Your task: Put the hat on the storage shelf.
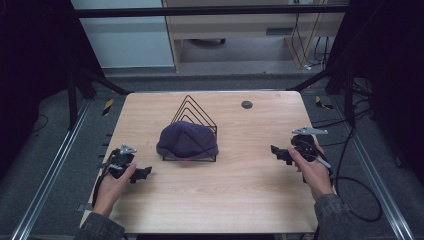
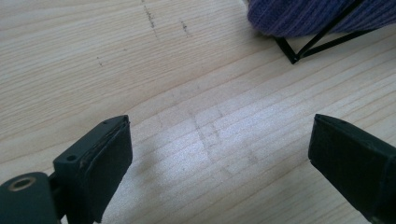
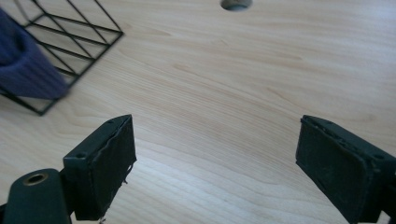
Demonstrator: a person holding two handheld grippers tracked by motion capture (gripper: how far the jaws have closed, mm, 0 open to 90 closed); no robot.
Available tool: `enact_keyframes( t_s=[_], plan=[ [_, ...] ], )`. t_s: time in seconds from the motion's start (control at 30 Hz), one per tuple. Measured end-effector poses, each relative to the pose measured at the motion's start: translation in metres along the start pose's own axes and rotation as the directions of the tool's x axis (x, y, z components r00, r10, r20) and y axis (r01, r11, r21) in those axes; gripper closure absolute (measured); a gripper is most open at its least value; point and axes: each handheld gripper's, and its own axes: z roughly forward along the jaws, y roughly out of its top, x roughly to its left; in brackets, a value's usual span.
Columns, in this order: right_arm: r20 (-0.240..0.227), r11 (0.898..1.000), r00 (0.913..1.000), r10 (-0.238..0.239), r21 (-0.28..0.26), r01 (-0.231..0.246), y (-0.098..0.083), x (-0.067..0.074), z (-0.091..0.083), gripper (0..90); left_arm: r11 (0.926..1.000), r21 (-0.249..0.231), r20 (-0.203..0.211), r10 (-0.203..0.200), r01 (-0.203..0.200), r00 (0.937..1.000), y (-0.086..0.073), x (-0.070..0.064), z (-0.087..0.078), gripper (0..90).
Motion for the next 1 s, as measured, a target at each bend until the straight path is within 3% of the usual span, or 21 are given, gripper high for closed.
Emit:
enact_keyframes(
  t_s=[0.13, 0.27, 0.7, 1.0],
  plan=[
    [0.041, 0.999, 0.9991, 0.008, 0.048, -0.010, -0.007, -0.006, 0.015, 12.2, 0.9999, 0.012, -0.002, 0.003, -0.003, 1.0000, -0.002, 0.000, 0.002, 5.8],
    [0.048, 0.997, 0.9986, 0.022, 0.076, -0.026, -0.011, -0.008, 0.028, 12.3, 0.9998, 0.019, 0.004, -0.002, 0.002, 1.0000, -0.001, 0.001, 0.004, 5.8],
    [0.069, 0.995, 0.9944, 0.080, 0.051, -0.084, -0.023, -0.010, 0.044, 13.1, 0.9992, 0.041, -0.008, -0.001, 0.001, 1.0000, -0.005, 0.006, 0.011, 4.8],
    [0.083, 0.995, 0.9945, 0.064, 0.067, -0.070, -0.026, -0.006, 0.052, 11.6, 0.9996, 0.027, -0.007, -0.001, 0.002, 1.0000, -0.007, 0.003, 0.013, 0.0]
  ],
)
